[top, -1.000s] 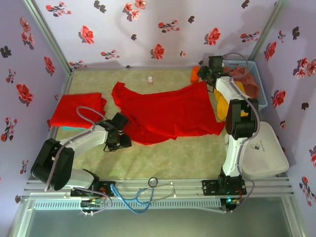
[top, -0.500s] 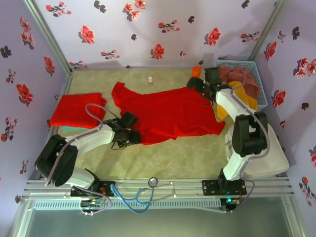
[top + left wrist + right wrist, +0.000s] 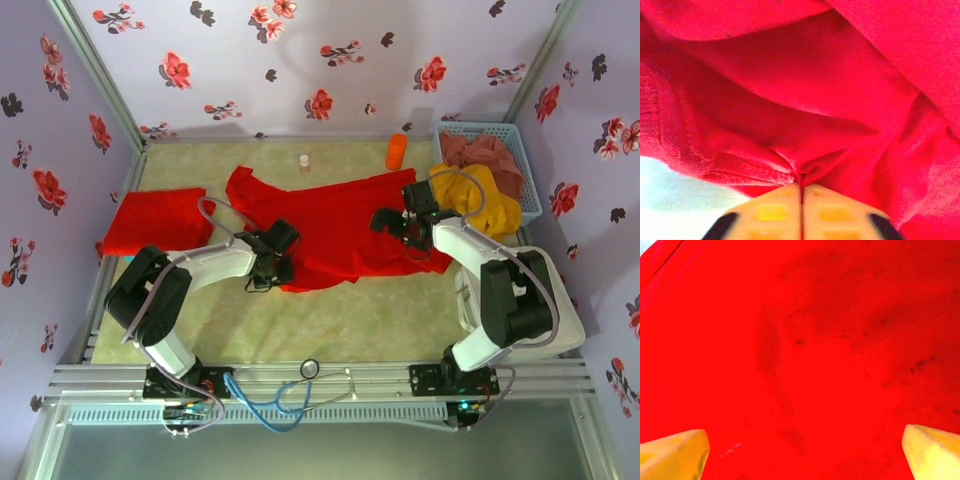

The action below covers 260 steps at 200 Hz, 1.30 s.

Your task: Fold and stack the t-shirts

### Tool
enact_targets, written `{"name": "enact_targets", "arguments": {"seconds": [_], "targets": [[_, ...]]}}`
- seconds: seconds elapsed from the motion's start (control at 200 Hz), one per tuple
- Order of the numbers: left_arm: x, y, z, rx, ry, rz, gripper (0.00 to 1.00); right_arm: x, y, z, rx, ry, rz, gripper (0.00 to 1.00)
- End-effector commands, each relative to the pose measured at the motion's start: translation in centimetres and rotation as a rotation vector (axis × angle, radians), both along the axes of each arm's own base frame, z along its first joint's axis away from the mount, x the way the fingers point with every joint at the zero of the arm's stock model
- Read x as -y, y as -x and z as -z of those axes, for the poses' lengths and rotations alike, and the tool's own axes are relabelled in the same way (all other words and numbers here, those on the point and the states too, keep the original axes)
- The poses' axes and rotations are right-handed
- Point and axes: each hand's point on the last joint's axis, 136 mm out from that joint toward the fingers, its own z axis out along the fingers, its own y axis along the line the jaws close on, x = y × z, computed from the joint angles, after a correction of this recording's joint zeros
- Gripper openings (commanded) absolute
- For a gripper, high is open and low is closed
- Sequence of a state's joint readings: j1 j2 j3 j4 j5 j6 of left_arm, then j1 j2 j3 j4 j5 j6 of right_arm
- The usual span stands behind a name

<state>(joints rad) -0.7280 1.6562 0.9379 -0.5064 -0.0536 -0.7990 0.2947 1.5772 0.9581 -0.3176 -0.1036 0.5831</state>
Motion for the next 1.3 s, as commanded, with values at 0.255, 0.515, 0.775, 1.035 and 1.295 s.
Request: {"name": "enact_targets", "arguments": {"seconds": [0.255,0.515,0.775,1.035,1.295], "targets": [[-7.5,2.6,-8.3,-0.045,-0.126,0.114,0.00,-0.3,-0.7,5.3,-0.207,0.044,-0.006,0.98],[-15.3,3.3,-8.7,-0.066,-0.133,-0.119,0.00,1.5,-1.0,5.7,-0.226,0.089,0.061,0.98],[-18.4,0.9,-9.2,-0.053,-0.194,-0.225,0.37,2.1,-1.2,4.1,-0.198,0.089,0.061,0.97],[-14.1,3.2,-8.2,-0.068,-0.067,-0.186,0.59,2.3,-0.5,1.1,-0.114,0.068,0.051,0.97],[-5.6,7.8,-6.4,-0.082,0.108,-0.092,0.61,3.1,0.6,-0.2,-0.103,0.088,0.056,0.97]]}}
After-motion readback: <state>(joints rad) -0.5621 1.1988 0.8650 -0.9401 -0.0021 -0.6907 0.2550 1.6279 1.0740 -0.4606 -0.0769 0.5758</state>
